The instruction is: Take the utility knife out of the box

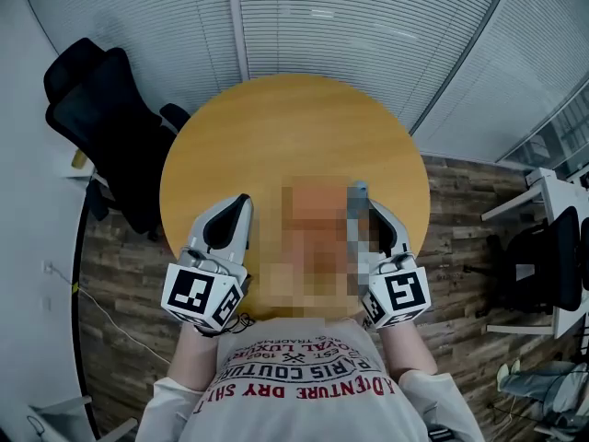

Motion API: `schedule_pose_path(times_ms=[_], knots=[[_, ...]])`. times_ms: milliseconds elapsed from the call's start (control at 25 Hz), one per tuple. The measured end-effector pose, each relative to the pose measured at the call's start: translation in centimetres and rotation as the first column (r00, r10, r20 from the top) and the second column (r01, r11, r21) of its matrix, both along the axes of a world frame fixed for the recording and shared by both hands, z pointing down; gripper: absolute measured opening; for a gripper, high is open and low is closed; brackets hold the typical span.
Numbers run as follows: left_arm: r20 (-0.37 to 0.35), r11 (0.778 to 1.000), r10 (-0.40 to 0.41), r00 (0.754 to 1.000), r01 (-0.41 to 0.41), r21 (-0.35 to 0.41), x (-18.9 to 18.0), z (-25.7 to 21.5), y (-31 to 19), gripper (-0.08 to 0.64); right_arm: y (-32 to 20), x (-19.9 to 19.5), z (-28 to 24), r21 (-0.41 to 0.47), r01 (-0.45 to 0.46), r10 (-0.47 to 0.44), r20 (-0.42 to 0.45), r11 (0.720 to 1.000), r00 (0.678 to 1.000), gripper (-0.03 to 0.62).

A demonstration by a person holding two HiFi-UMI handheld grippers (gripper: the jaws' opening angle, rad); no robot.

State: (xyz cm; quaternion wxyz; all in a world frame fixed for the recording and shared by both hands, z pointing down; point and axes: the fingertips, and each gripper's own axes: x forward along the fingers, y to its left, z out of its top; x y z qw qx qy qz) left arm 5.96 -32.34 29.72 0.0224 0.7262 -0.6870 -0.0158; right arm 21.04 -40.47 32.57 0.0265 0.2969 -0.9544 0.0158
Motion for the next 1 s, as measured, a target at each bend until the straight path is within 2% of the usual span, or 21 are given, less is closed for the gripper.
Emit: schedule_pose_path(times_ms=[480,1000], knots=[[-0.019,0.999,0.014,1.000,-0.015,-0.028,1.0,1.7,0.1,-0.006,0.8,0.1,1.3,-0.027,0.000,0.000,-0.014,1.000,1.000,0.133],[-0.016,0.999,-0.006,1.000,0.005,-0.039,0.2,2.7,0.4,-0.006,1.2,-0.6,2.6,-0.058,0.010,-0.012,-0.041,0.998,0.999,0.133]])
